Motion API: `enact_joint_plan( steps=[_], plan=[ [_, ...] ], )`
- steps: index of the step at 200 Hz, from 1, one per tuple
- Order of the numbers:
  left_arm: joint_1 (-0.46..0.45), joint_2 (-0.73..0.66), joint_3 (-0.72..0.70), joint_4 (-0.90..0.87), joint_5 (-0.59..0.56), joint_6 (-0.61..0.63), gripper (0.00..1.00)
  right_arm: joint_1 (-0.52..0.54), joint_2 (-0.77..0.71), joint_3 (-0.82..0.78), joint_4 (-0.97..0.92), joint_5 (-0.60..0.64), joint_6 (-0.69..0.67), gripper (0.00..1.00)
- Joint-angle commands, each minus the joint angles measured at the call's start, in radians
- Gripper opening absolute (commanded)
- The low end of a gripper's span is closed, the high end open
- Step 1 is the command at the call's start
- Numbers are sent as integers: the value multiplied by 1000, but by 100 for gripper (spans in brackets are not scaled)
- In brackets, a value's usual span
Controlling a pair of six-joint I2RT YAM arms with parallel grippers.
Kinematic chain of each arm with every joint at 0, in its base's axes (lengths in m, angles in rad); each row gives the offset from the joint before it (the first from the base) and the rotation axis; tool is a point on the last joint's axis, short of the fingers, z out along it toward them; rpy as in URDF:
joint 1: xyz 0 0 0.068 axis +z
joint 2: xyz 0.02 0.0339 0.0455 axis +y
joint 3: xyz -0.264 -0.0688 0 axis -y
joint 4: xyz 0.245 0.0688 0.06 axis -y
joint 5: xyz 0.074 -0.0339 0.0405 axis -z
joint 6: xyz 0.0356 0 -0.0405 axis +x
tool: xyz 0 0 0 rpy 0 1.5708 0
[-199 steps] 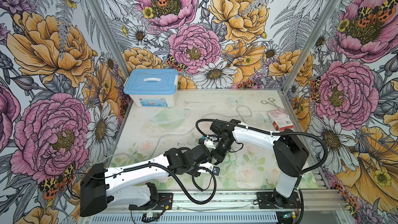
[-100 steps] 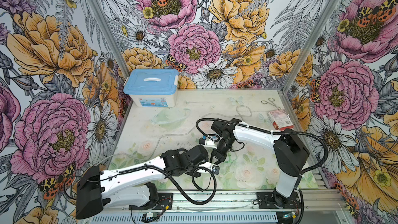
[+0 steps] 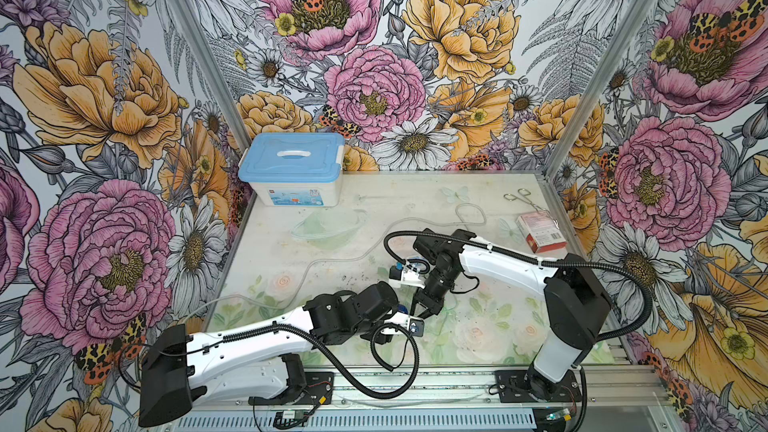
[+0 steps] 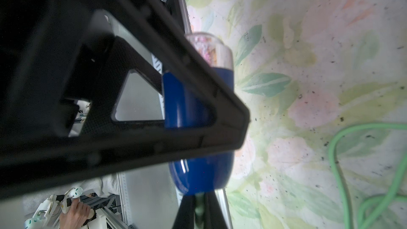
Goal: Charge the electric shaver
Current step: Insert the charging cable into the electric shaver.
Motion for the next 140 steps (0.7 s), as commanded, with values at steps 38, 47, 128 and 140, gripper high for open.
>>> enact_joint_plan(
  steps=[38, 47, 128, 140],
  plan=[
    [-88, 8, 34, 217, 206, 11, 0, 15, 10, 78, 197, -21, 15, 0],
    [-92, 12, 36, 218, 206, 12, 0, 15, 10, 78, 195, -16, 17, 0],
    [-107, 43, 43, 274, 220, 14, 0, 15, 81, 154, 178, -10, 43, 0],
    [-107, 48, 41, 285, 223, 12, 0, 15, 85, 162, 178, -19, 39, 0]
  ],
)
